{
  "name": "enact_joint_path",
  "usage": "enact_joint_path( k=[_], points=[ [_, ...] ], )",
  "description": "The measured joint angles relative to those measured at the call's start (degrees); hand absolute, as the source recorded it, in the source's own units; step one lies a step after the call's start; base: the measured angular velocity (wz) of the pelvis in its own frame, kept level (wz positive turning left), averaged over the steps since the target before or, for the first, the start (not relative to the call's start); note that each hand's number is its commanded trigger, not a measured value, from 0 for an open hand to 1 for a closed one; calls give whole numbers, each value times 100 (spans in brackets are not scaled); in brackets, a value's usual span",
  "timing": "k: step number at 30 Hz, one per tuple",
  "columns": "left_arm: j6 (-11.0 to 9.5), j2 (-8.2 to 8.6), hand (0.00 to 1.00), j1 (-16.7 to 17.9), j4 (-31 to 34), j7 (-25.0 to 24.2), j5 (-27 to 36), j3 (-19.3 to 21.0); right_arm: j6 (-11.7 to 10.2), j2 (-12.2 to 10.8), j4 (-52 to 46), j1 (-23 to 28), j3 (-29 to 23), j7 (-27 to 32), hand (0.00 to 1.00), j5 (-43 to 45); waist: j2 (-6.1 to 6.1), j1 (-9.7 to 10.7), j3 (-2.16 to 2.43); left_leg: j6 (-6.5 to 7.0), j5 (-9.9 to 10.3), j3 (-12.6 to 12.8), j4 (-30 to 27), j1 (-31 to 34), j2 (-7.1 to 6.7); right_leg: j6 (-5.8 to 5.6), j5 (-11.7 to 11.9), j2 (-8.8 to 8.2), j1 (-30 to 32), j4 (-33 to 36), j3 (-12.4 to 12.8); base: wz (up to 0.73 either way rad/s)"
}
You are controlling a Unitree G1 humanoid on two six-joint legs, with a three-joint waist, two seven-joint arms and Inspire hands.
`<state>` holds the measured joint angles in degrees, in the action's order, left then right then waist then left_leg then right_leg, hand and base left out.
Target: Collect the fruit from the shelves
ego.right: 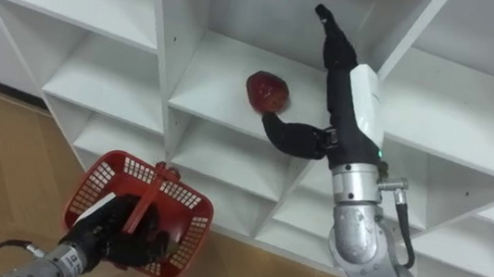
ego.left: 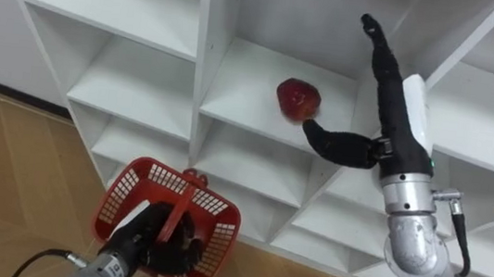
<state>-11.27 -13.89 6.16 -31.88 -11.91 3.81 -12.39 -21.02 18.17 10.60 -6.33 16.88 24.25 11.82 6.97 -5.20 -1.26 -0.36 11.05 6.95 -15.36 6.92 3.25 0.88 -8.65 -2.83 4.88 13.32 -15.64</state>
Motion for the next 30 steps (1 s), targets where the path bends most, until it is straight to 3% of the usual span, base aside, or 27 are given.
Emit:
enact_joint_path(
  k=[15, 21, 25, 30],
  points=[
    [31, -2, 100, -9, 22, -17, 9, -42, -469, -37, 835, -318, 7, 39, 0, -832, -10, 0, -9, 34, -106, -239, 0, 64, -105, -22, 10, -105, -84, -38, -183, 8],
    [198, 7, 100, -11, 15, -40, 8, -131, -345, -317, 1329, -661, -10, 7, 0, -1202, -15, -1, -3, 63, -163, -255, -42, 173, -109, -51, 55, -126, 26, -54, -171, 0],
    [299, 44, 100, -12, -5, -142, -1, -188, -266, -340, 1559, -840, -7, -12, 0, -1199, -25, -8, -9, 76, -241, -274, -39, 302, -110, -25, 152, -116, 165, -65, -168, 1],
    [421, 195, 100, -15, -141, -169, 1, -257, -5, -383, 1629, -929, -9, -71, 0, -1362, -58, -23, -25, 78, -315, -331, -37, 418, -154, -44, 171, -112, 269, -51, -183, 4]
  ],
)
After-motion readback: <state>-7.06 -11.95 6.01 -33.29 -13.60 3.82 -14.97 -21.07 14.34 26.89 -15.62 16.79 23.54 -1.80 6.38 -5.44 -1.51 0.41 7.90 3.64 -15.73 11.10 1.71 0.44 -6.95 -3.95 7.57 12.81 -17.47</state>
